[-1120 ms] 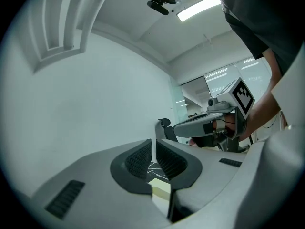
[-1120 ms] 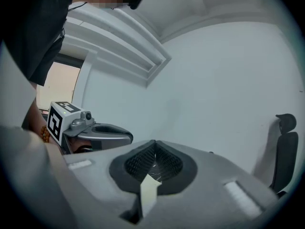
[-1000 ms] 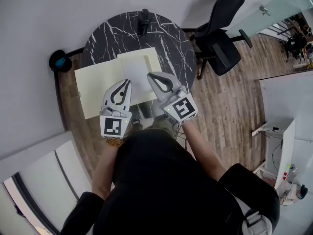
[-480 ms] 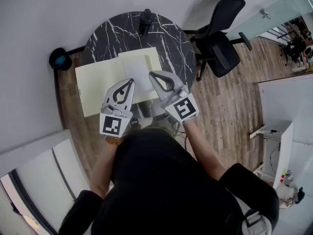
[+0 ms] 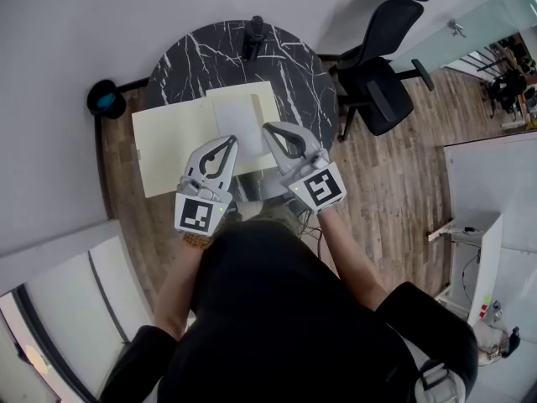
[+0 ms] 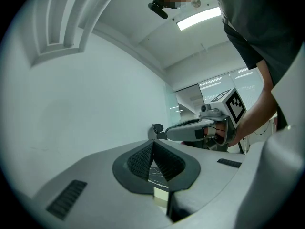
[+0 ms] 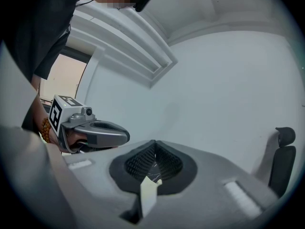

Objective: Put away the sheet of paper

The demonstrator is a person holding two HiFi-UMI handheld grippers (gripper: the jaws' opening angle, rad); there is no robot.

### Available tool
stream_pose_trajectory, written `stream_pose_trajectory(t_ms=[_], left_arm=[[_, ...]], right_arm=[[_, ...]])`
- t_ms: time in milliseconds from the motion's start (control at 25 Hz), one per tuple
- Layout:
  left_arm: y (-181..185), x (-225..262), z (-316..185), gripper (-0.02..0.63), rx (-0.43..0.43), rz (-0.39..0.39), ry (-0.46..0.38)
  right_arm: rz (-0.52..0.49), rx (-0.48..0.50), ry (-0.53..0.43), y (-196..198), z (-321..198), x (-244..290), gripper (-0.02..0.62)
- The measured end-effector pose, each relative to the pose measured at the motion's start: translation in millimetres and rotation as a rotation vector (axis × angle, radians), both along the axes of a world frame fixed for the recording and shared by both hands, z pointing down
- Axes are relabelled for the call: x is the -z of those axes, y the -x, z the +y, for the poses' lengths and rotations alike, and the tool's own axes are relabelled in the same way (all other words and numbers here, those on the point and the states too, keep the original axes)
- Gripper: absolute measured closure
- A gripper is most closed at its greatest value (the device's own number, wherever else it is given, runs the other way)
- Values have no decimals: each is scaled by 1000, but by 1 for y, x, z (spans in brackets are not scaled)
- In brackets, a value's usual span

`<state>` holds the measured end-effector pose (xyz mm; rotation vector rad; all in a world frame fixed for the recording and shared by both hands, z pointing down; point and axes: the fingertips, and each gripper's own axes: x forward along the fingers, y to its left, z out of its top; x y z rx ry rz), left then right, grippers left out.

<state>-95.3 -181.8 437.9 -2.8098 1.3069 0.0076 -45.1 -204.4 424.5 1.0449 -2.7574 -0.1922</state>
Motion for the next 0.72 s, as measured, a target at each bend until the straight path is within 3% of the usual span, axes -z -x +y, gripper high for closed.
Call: stream_pose_trajectory(t_ms=[720], left_arm=[[5,-6,9,597,14,15,16]], right_arm=[[-1,6,7,0,12,-4,597]])
